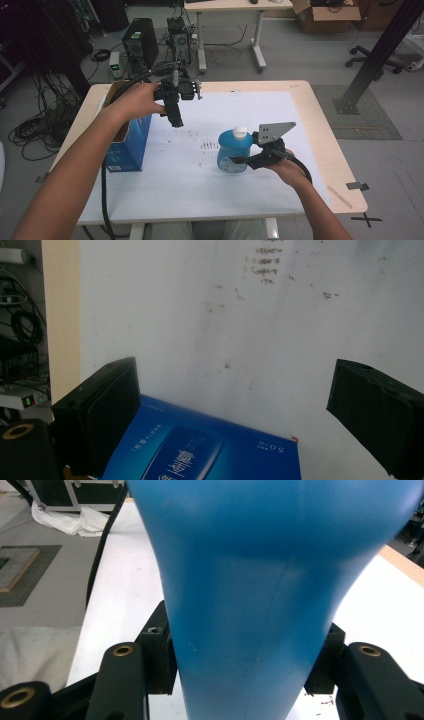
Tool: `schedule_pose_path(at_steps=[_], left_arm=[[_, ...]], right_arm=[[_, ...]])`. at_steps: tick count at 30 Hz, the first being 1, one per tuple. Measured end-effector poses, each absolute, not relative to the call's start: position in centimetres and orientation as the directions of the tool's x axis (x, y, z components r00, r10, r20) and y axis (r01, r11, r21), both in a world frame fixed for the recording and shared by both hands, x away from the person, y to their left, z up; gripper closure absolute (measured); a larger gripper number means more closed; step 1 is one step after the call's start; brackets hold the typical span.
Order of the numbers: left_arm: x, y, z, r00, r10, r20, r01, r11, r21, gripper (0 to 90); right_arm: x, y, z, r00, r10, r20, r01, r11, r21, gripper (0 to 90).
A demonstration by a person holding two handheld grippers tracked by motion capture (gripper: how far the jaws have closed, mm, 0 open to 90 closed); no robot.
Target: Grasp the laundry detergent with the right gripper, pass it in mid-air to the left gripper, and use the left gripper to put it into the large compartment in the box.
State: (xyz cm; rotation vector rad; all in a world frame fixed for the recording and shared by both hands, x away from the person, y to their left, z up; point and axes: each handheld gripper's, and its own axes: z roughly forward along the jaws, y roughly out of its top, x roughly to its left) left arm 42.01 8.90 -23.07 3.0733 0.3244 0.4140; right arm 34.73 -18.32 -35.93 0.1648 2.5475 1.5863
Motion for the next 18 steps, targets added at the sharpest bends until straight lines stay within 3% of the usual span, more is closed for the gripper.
schedule_pose_path(at_steps=[18], left_arm=[[39.2, 8.6, -21.0, 0.947, 0.196, 0.255, 0.181, -0.980, 0.080, 7.6]], right_arm=[[33.5, -18.7, -31.9, -0.986, 0.155, -0.056, 0.024, 0.470, 0.882, 44.5]])
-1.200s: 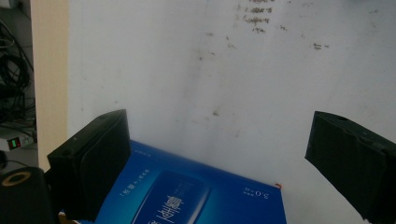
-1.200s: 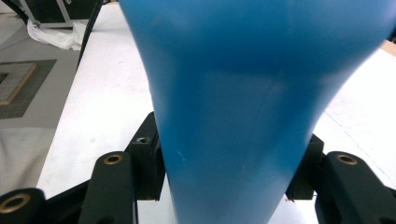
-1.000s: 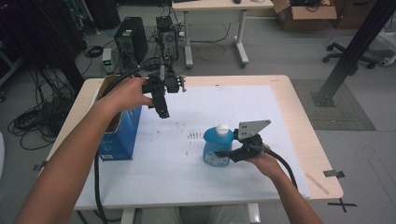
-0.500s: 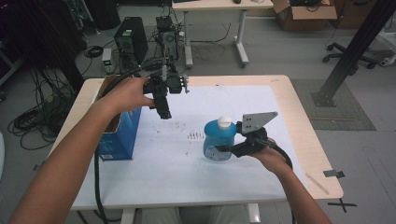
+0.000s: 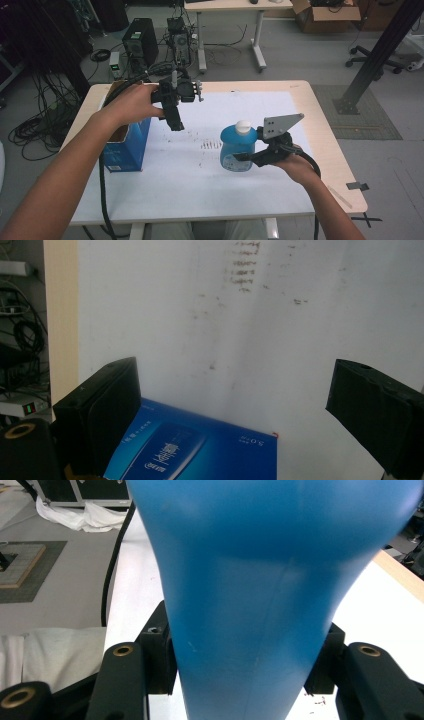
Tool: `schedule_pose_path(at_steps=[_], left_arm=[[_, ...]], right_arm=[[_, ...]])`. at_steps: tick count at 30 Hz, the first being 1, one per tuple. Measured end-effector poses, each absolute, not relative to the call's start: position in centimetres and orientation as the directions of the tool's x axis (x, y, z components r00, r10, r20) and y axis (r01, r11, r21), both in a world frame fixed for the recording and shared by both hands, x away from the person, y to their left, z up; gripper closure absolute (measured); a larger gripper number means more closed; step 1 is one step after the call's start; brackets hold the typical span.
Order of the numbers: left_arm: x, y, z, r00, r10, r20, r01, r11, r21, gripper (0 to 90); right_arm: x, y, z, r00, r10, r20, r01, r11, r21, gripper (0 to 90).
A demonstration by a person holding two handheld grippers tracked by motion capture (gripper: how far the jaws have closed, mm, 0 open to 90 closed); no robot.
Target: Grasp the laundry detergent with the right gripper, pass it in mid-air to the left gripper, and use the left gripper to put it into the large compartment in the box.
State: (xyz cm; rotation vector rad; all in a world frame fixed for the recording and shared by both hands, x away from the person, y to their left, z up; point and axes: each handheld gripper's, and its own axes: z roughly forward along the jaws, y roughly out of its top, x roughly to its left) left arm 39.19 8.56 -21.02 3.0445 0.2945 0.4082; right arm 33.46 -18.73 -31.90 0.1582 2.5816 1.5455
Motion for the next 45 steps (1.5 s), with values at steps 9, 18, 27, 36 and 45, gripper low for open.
schedule_pose_path(at_steps=[9, 18, 27, 36, 45], left_arm=[[37.6, 8.0, -19.8, 0.958, 0.167, 0.232, 0.146, -0.984, 0.106, 7.6], [35.7, 6.9, -18.7, 0.974, 0.117, 0.196, 0.090, -0.986, 0.141, 7.6], [34.1, 6.1, -17.9, 0.986, 0.064, 0.154, 0.038, -0.985, 0.166, 7.6], [33.2, 5.9, -17.3, 0.991, 0.040, 0.124, 0.015, -0.981, 0.193, 7.5], [32.5, 5.2, -17.0, 0.994, 0.011, 0.104, -0.011, -0.979, 0.205, 7.5]], right_arm=[[33.1, -19.1, -30.5, -0.986, 0.154, -0.063, 0.020, 0.482, 0.876, 44.5], [32.9, -18.8, -29.8, -0.988, 0.139, -0.068, 0.008, 0.485, 0.875, 44.6], [32.8, -18.0, -29.2, -0.992, 0.113, -0.064, -0.002, 0.476, 0.879, 44.6], [32.8, -16.6, -29.0, -0.995, 0.078, -0.065, -0.020, 0.478, 0.878, 44.7], [33.1, -15.0, -29.2, -0.996, 0.054, -0.069, -0.034, 0.478, 0.878, 44.7]])
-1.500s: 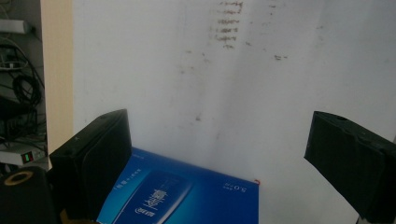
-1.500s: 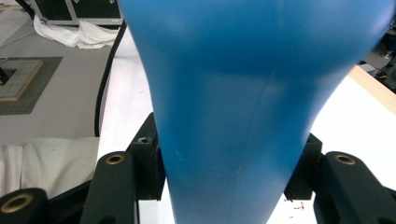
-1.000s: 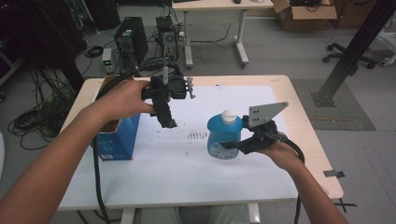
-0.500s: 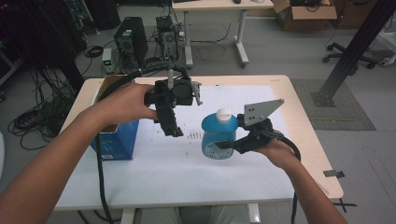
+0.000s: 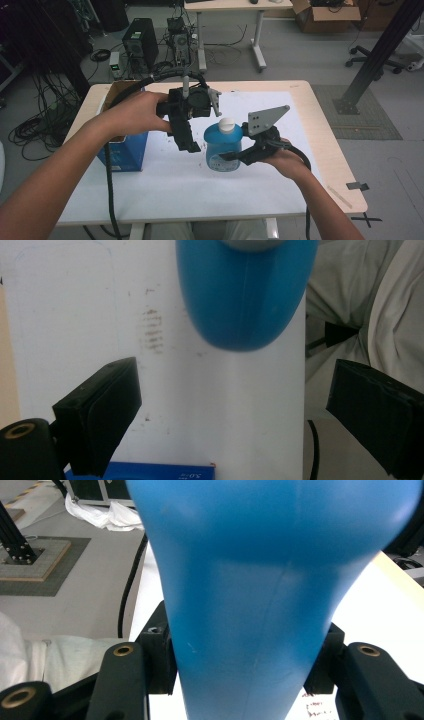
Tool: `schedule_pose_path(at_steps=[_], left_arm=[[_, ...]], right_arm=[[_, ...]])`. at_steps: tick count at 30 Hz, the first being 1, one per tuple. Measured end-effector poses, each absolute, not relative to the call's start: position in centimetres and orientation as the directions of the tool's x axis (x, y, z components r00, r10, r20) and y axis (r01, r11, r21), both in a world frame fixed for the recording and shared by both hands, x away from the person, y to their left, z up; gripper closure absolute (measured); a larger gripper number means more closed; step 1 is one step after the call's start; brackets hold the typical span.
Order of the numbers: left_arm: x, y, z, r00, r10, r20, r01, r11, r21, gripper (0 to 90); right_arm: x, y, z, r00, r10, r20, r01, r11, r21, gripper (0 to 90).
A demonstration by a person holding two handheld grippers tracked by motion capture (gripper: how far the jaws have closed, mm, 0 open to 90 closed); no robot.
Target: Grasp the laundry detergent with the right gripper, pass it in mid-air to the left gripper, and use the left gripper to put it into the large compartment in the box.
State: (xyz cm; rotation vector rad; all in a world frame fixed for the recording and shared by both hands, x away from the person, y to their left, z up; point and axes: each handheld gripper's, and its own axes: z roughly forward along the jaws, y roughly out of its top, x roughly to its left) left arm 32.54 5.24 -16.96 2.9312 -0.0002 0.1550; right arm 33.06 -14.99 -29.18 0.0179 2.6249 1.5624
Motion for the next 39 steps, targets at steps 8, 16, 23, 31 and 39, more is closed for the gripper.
schedule_pose_path(at_steps=[8, 16, 23, 31, 39], left_arm=[[32.4, 4.9, -16.9, 0.996, 0.010, 0.093, -0.009, -0.978, 0.208, 7.4], [32.4, 4.5, -16.9, 0.995, 0.001, 0.099, -0.019, -0.979, 0.202, 7.3], [32.2, 4.5, -16.9, 0.995, 0.001, 0.095, -0.018, -0.979, 0.202, 7.3], [32.4, 4.3, -17.2, 0.995, -0.003, 0.095, -0.022, -0.980, 0.200, 7.2], [32.5, 4.1, -17.4, 0.995, 0.000, 0.100, -0.020, -0.981, 0.193, 7.1]], right_arm=[[33.2, -13.8, -29.3, -0.997, 0.039, -0.067, -0.040, 0.480, 0.876, 44.8], [33.4, -12.4, -29.2, -0.997, 0.017, -0.070, -0.053, 0.477, 0.877, 44.8], [33.4, -11.0, -29.2, -0.998, -0.002, -0.067, -0.060, 0.482, 0.874, 44.9], [33.7, -10.4, -29.1, -0.998, -0.002, -0.061, -0.054, 0.484, 0.873, 44.8], [33.8, -10.2, -29.0, -0.998, -0.001, -0.059, -0.052, 0.489, 0.871, 44.9]])
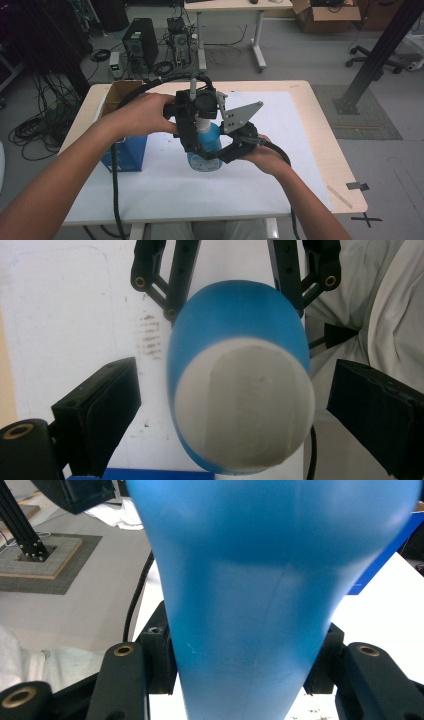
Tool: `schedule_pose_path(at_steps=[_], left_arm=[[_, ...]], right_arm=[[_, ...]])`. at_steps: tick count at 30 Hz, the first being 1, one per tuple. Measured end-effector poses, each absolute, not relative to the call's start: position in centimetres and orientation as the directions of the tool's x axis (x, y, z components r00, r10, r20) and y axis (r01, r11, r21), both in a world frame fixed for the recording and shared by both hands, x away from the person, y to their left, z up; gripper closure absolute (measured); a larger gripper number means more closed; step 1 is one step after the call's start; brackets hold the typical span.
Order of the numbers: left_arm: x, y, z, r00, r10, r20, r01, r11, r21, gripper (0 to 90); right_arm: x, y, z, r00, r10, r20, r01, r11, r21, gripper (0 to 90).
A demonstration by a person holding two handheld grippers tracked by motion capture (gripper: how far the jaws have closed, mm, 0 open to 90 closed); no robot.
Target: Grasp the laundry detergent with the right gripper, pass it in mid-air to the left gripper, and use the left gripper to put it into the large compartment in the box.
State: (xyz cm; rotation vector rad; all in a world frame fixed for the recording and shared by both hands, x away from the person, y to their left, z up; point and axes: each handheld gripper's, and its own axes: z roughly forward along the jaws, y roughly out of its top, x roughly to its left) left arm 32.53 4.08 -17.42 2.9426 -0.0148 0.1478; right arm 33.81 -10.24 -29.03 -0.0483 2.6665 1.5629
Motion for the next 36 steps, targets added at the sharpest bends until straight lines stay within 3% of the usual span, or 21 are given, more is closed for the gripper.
schedule_pose_path(at_steps=[25, 36], left_arm=[[32.80, 4.05, -17.81, 0.996, 0.001, 0.086, -0.016, -0.979, 0.204, 14.5], [32.83, 4.20, -17.78, 0.997, -0.008, 0.077, -0.024, -0.978, 0.206, 24.0]], right_arm=[[33.92, -10.19, -28.93, -0.999, 0.003, -0.054, -0.046, 0.493, 0.869, 44.8], [33.94, -10.07, -29.04, -0.999, 0.000, -0.051, -0.044, 0.493, 0.869, 44.9]])
